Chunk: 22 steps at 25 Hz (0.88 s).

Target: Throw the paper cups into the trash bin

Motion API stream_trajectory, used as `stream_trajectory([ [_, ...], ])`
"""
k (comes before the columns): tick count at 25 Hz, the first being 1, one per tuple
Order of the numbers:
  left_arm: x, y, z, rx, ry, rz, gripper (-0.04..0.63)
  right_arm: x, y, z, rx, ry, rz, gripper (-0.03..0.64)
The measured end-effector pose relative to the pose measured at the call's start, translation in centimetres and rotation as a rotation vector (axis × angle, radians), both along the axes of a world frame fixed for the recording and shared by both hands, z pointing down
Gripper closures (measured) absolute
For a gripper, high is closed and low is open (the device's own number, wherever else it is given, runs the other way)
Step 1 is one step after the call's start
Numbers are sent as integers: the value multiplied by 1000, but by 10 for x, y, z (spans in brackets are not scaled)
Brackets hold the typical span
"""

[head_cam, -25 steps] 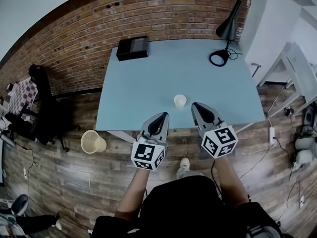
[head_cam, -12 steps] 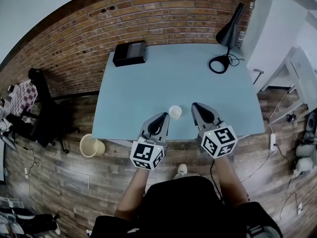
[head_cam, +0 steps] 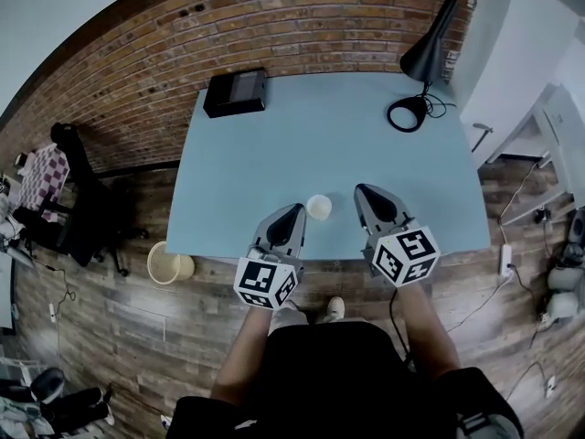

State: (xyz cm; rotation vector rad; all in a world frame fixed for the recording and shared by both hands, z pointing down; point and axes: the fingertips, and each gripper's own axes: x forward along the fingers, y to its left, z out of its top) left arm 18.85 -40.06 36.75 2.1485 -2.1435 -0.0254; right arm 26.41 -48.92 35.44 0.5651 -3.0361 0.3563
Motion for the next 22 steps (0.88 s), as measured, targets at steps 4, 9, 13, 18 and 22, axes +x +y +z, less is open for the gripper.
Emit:
stream_trajectory([
  [4,-2,-6,10,-12,8,26,594,-2,-6,6,-8,7,11,614],
  [9,-9,-18,22,-29,18,86,594,-11,-16,12,-13,19,39,614],
  [13,-21,-29,33,-48,25,130,594,-17,-22,13,-5,31,73,614],
  [18,-36,-39,52,-90,38,191,593,-23,-33,15,-10,38,143,614],
  [22,-48,-48,71,-131,60,249,523,-29,-40,18,-17,45,198,614],
])
